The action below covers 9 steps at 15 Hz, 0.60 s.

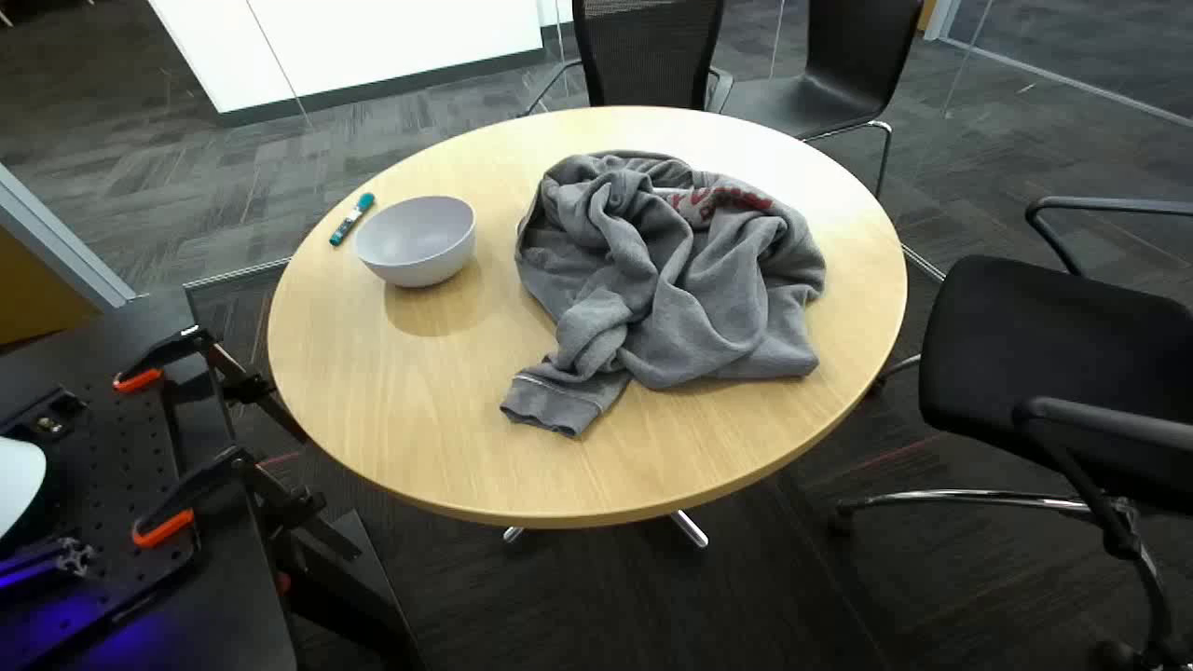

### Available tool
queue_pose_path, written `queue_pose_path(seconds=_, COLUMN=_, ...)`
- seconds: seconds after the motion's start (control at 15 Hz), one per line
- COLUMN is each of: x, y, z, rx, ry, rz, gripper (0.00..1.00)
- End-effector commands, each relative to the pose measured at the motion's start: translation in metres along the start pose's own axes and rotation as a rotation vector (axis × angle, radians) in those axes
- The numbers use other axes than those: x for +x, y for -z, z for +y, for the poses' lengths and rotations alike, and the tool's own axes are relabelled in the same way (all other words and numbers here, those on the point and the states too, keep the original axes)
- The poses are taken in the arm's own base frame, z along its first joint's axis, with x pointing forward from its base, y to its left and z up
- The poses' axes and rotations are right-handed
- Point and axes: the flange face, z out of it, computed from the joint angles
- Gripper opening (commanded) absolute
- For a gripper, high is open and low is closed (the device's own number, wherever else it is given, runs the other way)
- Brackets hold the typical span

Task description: Move the bowl to the left

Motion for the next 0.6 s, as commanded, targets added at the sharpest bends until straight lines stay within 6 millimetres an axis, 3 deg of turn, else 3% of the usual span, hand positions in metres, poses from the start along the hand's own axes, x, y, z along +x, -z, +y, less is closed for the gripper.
queue_pose_path(seconds=0.0, x=0.000, y=0.000, z=0.000, rx=0.000, ry=0.000, rz=0.000, gripper=1.00)
queue_pose_path(seconds=0.27, x=0.002, y=0.000, z=-0.001, rx=0.005, ry=-0.009, rz=0.003, gripper=1.00)
queue_pose_path(seconds=0.53, x=0.024, y=-0.001, z=-0.017, rx=0.081, ry=-0.062, rz=0.041, gripper=1.00)
